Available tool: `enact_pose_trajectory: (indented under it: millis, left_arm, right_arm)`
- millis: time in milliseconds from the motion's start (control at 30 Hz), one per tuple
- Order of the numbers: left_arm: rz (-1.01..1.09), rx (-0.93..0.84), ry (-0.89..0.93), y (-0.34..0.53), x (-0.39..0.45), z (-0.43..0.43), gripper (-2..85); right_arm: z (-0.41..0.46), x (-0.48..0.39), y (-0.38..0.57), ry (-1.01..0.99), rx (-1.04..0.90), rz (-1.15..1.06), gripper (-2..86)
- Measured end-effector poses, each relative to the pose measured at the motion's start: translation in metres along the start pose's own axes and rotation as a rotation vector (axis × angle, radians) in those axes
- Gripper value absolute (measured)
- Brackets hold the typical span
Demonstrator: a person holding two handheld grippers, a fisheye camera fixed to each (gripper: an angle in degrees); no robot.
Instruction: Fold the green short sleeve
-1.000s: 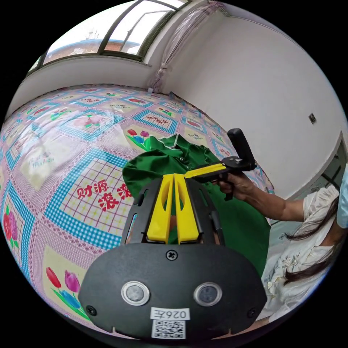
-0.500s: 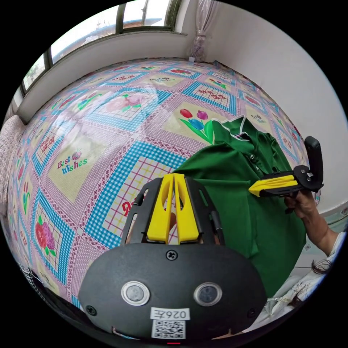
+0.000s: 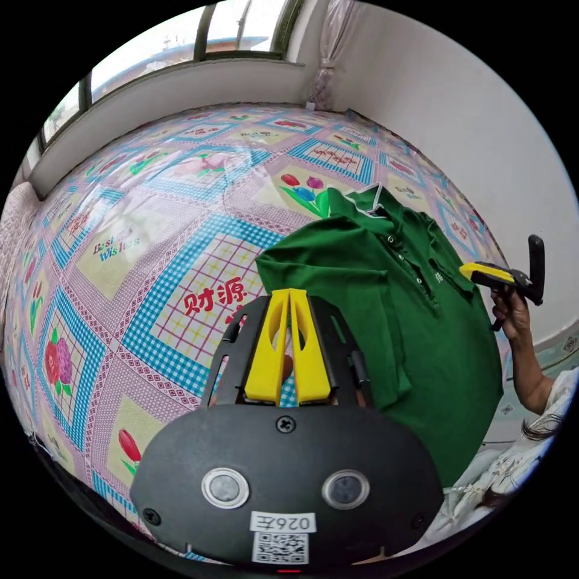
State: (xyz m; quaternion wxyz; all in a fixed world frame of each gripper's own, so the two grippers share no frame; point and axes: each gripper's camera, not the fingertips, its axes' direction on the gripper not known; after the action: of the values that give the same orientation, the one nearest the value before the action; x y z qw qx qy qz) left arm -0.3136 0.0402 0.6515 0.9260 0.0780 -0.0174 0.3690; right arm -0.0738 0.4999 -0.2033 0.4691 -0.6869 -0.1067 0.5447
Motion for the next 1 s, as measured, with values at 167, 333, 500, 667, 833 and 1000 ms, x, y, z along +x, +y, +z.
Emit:
enact_pose_trajectory:
  millis: [167, 333, 500, 667, 833, 1000]
  left_arm:
    - [0.088, 0.015, 0.017, -0.026, 0.032, 0.03, -1.0]
    - [-0.004, -0.063, -0.126, -0.034, 0.028, 0.072, -1.0]
    - [0.029, 0.033, -0.162, -0.016, 0.056, 0.044, -1.0]
    - [0.088, 0.022, -0.066, 0.011, 0.087, 0.044, -1.0]
    - [0.104, -0.002, 0.013, 0.03, 0.113, 0.055, -1.0]
    - [0.135, 0.033, 0.14, 0.015, 0.148, 0.068, -1.0]
  right_arm:
    - [-0.039, 0.044, 0.036, 0.117, 0.012, 0.134, -0.9]
    - [-0.062, 0.069, 0.047, 0.047, 0.058, 0.224, -0.9]
    - [-0.082, 0.066, 0.065, 0.137, 0.035, 0.189, -0.9]
    - [-0.072, 0.07, 0.086, 0.112, -0.045, 0.185, -0.9]
    - [-0.073, 0.06, 0.104, 0.157, -0.099, 0.139, -0.9]
    - [-0.102, 0.053, 0.11, 0.143, 0.014, 0.142, -0.9]
